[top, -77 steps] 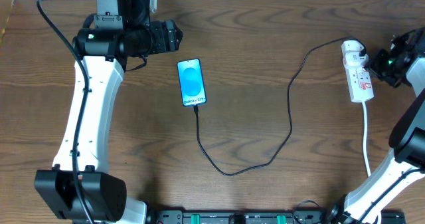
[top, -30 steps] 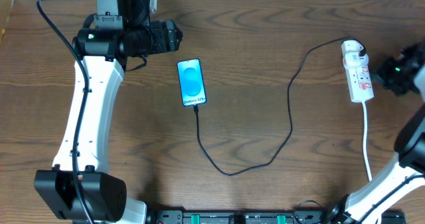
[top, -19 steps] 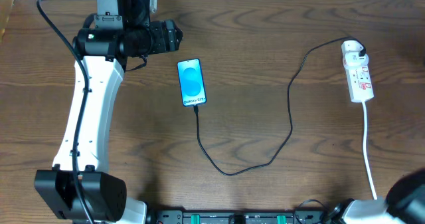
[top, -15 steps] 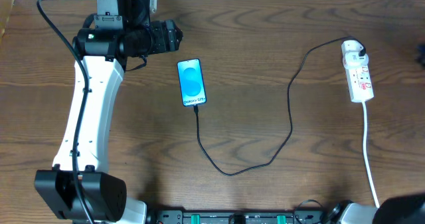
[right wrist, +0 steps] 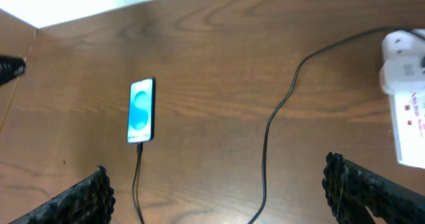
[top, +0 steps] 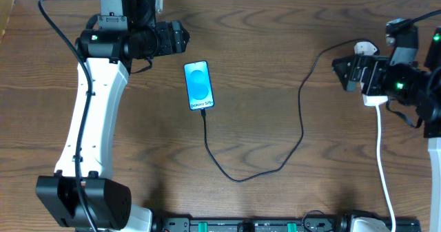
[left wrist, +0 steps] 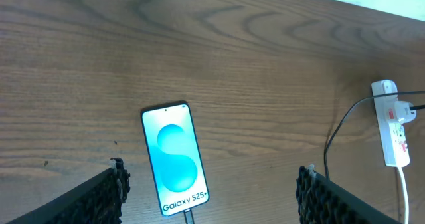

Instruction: Plug charger to phone and switch on socket

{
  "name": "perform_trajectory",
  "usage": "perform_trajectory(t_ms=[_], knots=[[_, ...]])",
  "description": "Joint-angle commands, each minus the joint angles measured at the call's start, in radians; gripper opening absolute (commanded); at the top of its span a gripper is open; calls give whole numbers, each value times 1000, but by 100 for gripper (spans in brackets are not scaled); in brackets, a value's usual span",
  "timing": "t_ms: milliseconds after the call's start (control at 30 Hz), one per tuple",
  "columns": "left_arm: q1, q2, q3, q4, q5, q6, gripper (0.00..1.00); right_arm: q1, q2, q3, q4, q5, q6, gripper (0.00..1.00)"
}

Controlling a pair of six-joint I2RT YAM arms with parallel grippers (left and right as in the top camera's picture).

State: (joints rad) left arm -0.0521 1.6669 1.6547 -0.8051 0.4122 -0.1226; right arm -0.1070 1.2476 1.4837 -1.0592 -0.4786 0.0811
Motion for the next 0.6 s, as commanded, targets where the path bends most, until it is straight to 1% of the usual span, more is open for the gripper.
perform_trajectory(t_ms=[0, 433, 567], knots=[[5, -1, 2, -2, -6, 14, 82, 16, -2, 0, -24, 16, -15, 99], [5, -1, 2, -2, -6, 14, 82, 16, -2, -5, -29, 142, -16, 99], [5, -1, 2, -2, -6, 14, 82, 22, -16, -48, 63, 220, -16, 99]])
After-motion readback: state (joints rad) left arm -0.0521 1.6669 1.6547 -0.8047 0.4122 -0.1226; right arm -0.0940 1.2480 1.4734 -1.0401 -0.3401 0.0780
